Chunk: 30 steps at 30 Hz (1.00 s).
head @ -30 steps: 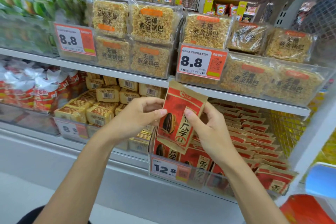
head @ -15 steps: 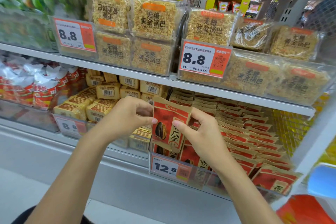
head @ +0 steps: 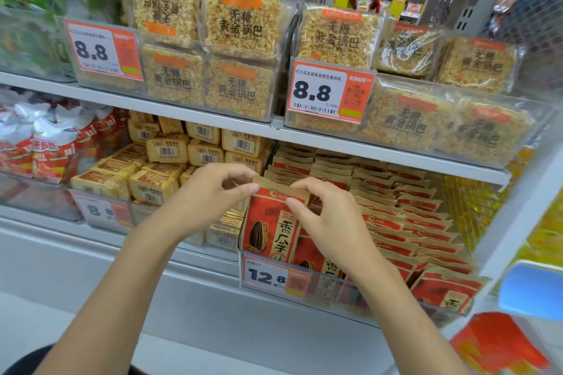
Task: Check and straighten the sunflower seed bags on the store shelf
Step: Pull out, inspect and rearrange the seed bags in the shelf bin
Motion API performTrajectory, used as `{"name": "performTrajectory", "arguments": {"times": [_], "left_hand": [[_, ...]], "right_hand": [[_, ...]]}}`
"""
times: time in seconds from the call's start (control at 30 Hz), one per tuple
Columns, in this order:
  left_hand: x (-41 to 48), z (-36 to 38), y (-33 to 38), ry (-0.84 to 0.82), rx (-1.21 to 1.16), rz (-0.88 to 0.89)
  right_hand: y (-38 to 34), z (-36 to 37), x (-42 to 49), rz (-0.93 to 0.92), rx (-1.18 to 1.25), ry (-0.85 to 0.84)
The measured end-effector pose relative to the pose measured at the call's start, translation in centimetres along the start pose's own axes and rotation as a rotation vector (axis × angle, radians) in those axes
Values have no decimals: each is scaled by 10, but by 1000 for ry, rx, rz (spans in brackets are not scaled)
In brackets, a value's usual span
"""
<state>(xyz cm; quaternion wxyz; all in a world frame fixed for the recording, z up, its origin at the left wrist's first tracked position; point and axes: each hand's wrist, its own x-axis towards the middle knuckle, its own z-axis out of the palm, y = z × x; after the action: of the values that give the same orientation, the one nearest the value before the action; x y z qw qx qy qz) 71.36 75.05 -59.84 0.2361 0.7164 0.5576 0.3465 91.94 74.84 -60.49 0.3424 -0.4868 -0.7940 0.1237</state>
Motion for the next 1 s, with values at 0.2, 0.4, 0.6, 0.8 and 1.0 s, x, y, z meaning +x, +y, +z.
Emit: {"name": "performTrajectory", "arguments": {"times": [0.2, 0.4, 0.6, 0.8, 1.0], "left_hand": [[2, 5, -11, -157, 229, -146], [1, 1, -6, 14, -32, -61], [8, -1, -13, 135, -80, -73], [13, 9, -17, 33, -43, -104], [11, 9, -8, 63, -151, -24]], "right_hand": [[-2, 13, -6, 9, -284, -189], [2, -6, 2, 37, -91, -105], [5, -11, 25, 47, -178, -225], [7, -3, 36, 35, -218, -274], [5, -6, 35, -141, -214, -148]]}}
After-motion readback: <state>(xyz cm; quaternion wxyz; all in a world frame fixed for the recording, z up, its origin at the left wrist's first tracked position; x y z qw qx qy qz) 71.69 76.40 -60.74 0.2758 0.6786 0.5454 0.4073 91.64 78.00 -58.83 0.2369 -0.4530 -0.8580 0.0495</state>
